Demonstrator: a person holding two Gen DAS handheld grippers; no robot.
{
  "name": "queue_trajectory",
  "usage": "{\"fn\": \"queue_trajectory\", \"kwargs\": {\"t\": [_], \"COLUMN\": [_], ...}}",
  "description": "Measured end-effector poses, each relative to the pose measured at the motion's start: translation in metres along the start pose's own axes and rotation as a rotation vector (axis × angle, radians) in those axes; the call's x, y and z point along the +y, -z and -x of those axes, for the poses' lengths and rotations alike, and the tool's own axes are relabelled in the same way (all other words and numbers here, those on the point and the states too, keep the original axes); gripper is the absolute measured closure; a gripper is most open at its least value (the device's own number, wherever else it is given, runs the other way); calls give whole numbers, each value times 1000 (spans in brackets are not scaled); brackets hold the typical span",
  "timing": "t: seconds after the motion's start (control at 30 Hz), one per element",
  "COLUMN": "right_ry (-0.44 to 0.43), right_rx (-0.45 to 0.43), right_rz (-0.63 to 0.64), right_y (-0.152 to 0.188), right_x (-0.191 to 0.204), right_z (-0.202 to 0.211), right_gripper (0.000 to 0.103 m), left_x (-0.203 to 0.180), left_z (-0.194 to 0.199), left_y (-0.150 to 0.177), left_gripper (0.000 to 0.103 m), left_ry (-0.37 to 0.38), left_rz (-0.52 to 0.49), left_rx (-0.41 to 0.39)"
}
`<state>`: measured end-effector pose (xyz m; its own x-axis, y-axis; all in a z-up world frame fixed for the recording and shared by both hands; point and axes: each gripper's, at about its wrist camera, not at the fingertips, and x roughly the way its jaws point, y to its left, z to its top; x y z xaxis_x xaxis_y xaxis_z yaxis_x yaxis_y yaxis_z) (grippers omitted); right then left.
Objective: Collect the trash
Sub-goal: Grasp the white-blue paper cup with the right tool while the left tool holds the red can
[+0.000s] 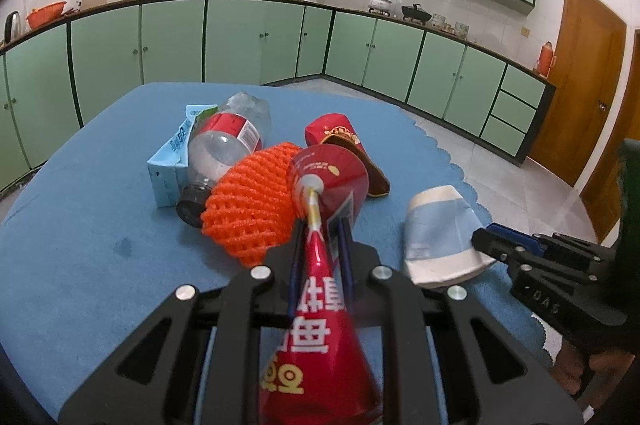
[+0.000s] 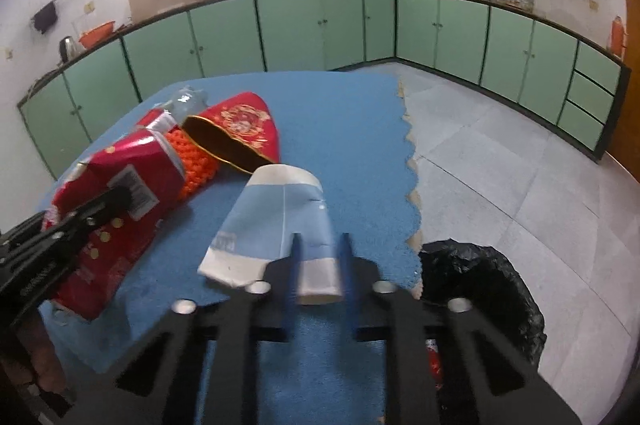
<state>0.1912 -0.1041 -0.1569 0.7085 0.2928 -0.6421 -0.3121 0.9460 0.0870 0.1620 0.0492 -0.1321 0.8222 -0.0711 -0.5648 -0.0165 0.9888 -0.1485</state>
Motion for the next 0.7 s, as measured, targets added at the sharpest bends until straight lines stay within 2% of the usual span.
{"fn": "queue_trajectory", "kwargs": {"t": [0.07, 0.27, 0.37, 0.4, 0.43, 0.53, 0.7], "right_ry": [-8, -37, -16, -14, -19, -40, -85], "right_rx": [-14, -39, -33, -27, -14, 10, 88], "right_rz": [4, 23, 31, 23, 4, -35, -84], "right_y": [-1, -7, -8, -8, -8, -6, -3], "right_x": [0, 1, 1, 0, -3, -7, -12], "right_z": [5, 20, 19, 18, 14, 7, -15], "right_gripper": [102, 103, 102, 94, 82, 60, 58], "left_x": [0, -1, -3, -3, -3, -3, -1], "left_z": [1, 5, 4, 3, 3, 2, 1], "left_y": [0, -3, 0, 1, 1, 2, 1], "left_gripper": [88, 89, 89, 89, 90, 90, 90], "left_ry": [1, 5, 4, 3, 1, -4, -3], "left_rz": [2, -2, -1, -4, -6, -7, -7], "left_rx": [1, -16, -10, -7, -5, -2, 2]}}
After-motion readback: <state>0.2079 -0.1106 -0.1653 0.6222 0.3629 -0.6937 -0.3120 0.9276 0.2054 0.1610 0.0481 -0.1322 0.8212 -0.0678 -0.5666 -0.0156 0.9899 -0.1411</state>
